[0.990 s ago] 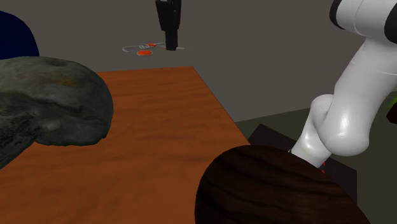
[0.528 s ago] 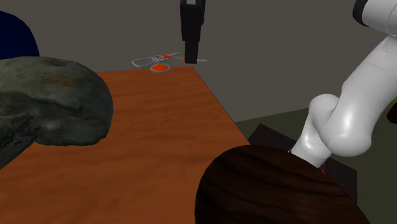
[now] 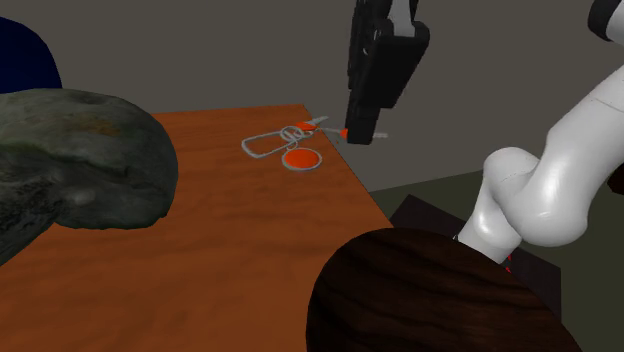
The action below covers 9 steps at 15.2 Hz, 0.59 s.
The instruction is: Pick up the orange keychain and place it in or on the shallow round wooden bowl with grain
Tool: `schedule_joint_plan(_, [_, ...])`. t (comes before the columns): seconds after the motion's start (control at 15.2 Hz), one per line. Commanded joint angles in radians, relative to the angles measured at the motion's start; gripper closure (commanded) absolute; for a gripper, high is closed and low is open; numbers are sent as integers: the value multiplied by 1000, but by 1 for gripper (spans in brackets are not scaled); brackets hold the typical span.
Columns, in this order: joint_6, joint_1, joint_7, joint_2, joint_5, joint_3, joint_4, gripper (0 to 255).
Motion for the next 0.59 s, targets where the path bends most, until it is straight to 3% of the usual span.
schedule_joint_plan(0.0, [-6,17,46,-17,14,26,-6,255])
schedule_joint_plan(0.53, [-17,77,243,-34,52,156,12,255])
